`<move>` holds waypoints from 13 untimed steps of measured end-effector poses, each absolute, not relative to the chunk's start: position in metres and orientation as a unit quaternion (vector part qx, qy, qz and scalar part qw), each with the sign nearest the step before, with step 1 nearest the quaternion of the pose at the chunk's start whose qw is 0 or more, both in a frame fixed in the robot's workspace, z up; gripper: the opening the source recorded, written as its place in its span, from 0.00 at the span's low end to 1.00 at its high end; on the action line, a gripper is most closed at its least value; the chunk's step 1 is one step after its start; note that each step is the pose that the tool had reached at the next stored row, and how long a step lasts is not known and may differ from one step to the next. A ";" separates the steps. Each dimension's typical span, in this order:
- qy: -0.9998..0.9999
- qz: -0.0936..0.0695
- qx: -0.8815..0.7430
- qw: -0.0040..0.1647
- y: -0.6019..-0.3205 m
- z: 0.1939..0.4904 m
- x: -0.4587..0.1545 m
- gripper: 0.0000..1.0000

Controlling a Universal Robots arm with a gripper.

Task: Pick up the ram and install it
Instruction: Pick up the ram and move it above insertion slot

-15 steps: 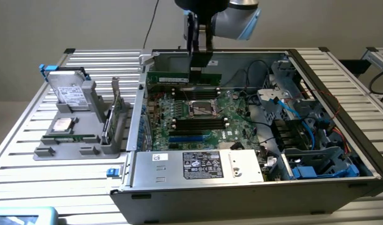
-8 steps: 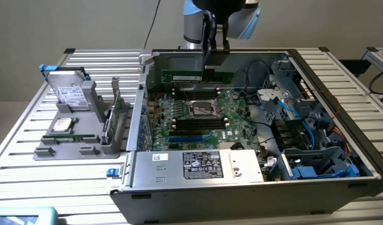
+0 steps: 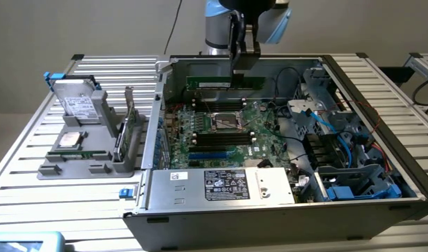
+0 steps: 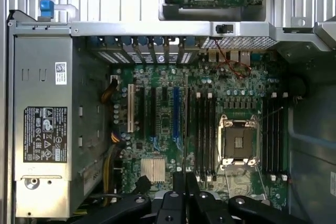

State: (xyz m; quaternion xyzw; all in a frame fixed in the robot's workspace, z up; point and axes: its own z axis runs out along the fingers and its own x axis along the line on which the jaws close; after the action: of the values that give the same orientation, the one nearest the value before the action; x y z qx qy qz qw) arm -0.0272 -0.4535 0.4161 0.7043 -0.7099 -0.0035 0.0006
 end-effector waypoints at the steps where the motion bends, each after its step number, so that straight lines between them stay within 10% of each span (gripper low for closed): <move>1: -0.709 -0.002 0.705 -0.001 -0.453 0.416 -0.027 0.13; 13: -0.706 0.001 0.708 -0.004 -0.439 0.415 -0.024 0.13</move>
State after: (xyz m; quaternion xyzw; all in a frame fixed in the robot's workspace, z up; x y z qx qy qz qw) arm -0.0243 -0.4391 0.4147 0.7079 -0.7063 0.0005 -0.0037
